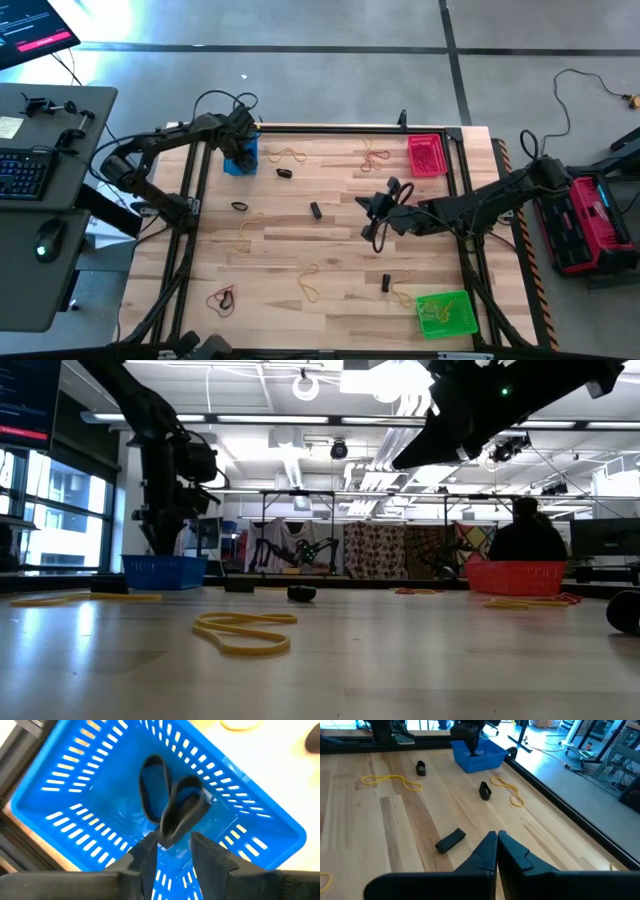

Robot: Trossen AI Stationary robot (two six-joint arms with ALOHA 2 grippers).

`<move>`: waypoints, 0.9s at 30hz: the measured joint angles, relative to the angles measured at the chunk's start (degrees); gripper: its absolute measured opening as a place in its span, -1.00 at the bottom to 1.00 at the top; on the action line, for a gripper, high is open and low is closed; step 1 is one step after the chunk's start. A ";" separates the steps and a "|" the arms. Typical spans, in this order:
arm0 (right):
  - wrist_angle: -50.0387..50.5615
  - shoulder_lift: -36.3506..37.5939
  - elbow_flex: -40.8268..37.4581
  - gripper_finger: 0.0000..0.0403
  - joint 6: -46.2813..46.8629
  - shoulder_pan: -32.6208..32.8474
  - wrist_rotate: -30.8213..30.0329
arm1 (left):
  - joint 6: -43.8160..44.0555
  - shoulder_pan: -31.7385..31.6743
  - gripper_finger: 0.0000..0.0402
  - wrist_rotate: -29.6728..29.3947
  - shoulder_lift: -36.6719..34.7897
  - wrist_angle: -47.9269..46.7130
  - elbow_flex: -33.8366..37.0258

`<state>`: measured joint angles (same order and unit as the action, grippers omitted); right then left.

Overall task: Sort rubber bands into baskets
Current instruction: Put the black rubber band into the blue bin, then put the yellow rubber band into the green bin

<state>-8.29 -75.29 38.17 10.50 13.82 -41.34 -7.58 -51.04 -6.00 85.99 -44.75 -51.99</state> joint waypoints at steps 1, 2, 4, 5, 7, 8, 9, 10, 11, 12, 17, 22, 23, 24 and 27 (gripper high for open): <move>0.00 -0.03 0.00 -1.00 0.00 -0.02 0.00 | 0.22 0.23 -0.44 -0.31 -0.26 0.02 -0.01; -0.08 -0.13 0.00 -1.00 0.00 -0.01 0.02 | 0.74 0.42 -0.43 -1.03 -0.52 -0.01 0.00; 0.00 -0.29 0.00 -1.00 0.05 0.02 0.17 | 1.69 0.87 -0.42 -3.33 -1.29 0.04 0.00; -0.01 -0.42 0.00 -1.00 0.29 0.02 0.50 | 1.86 1.17 -0.42 -4.47 -1.76 0.18 0.00; -0.09 -0.78 0.00 -1.00 1.32 -0.19 0.94 | 2.29 1.67 -0.42 -6.32 -3.07 0.40 0.00; -0.07 -1.12 0.00 -1.00 1.95 -0.40 0.93 | 2.79 2.00 -0.43 -6.71 -3.87 0.66 0.00; -0.07 -1.53 0.00 -0.99 2.93 -0.70 0.93 | 3.41 2.38 -0.43 -6.77 -4.68 1.19 0.00; -0.05 -1.92 0.00 -0.98 3.90 -1.06 0.94 | 4.14 2.81 -0.44 -6.68 -5.64 1.88 0.01; -0.07 -2.42 0.00 -0.96 4.72 -1.46 0.92 | 4.81 3.31 -0.45 -6.66 -6.64 2.60 0.20; -0.09 -2.96 0.00 -0.93 5.47 -1.93 0.90 | 5.42 4.00 -0.46 -6.64 -7.74 3.48 0.57; -0.07 -6.15 0.00 -0.72 7.51 -4.23 0.94 | 7.12 8.11 -0.50 -6.60 -13.77 11.88 4.55; -0.08 -7.39 0.00 -0.52 9.12 -6.53 0.98 | 8.56 13.11 -0.52 -6.62 -19.64 19.82 9.41; -0.16 -7.32 0.00 -0.49 9.16 -6.78 0.98 | 8.90 14.20 -0.52 -6.60 -20.70 21.27 10.32; -0.12 -7.22 0.00 -0.47 9.03 -6.88 0.96 | 9.11 15.38 -0.52 -6.54 -21.81 22.81 11.33; -0.01 -6.95 0.00 -0.42 8.52 -6.84 1.36 | 10.36 19.24 -0.52 -6.25 -24.72 28.22 14.72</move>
<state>-8.29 -82.24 38.17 19.03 6.98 -39.99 2.78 -31.80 -12.25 61.27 -16.53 -37.26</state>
